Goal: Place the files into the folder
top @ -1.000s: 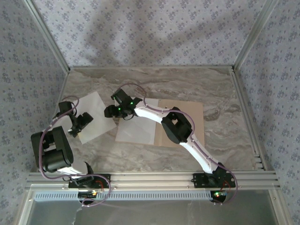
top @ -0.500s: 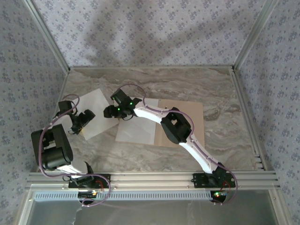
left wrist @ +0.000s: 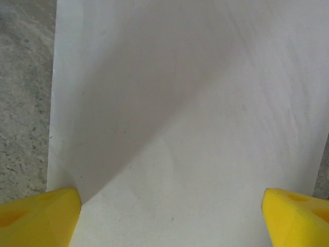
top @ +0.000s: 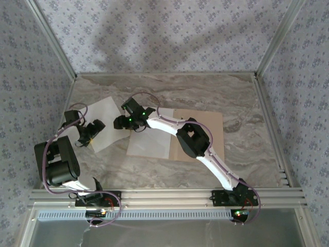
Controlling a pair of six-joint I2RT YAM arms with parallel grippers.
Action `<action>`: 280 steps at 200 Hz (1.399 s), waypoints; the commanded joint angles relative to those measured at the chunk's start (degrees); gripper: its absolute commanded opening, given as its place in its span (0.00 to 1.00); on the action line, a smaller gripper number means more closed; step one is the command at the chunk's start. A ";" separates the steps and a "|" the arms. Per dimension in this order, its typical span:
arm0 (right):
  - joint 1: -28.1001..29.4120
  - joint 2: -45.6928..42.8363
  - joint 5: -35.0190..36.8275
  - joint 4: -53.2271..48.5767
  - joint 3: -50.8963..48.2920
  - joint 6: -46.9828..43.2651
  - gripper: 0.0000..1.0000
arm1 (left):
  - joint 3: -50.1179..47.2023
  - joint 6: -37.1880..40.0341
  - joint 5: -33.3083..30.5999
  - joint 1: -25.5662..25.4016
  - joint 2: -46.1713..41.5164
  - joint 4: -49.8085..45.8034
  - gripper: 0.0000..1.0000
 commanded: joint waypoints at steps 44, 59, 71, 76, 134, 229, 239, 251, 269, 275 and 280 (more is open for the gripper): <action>0.87 2.55 -2.15 -0.70 -0.73 1.50 0.61 | 1.39 1.25 -6.73 -0.78 -3.79 -6.99 0.94; 0.75 2.57 -2.24 -0.72 -0.88 1.45 0.61 | 1.42 1.34 -7.26 -0.85 -4.88 -7.19 0.94; 0.78 2.46 -2.17 -0.69 -0.89 1.46 0.61 | 1.74 1.25 -8.49 -0.83 -5.35 -7.76 0.94; 0.79 2.46 -2.18 -0.72 -0.89 1.53 0.61 | 1.69 1.27 -9.26 -0.78 -5.44 -7.97 0.94; 0.79 2.20 -2.68 -0.65 -1.54 1.55 0.60 | 1.55 1.34 -11.82 -0.80 -2.59 -7.86 0.94; 1.18 1.82 -3.33 0.37 -2.71 2.15 0.60 | 0.46 0.49 -4.21 -0.82 0.71 -3.31 0.93; 1.37 1.67 -3.39 0.51 -2.76 2.23 0.60 | 0.46 0.63 -4.17 -0.78 0.45 -3.36 0.93; 1.71 1.68 -3.61 0.57 -2.74 2.42 0.60 | 0.30 0.63 -4.18 -0.82 0.26 -3.47 0.93; 2.12 1.72 -3.90 0.88 -2.93 2.72 0.60 | 0.20 0.63 -4.08 -0.78 0.13 -3.48 0.93; 2.27 1.72 -3.91 0.89 -2.95 2.78 0.60 | 0.19 0.59 -3.99 -0.83 0.10 -3.47 0.93; 2.34 1.72 -3.91 0.94 -2.93 2.79 0.60 | 0.19 0.54 -3.92 -0.86 0.06 -3.49 0.93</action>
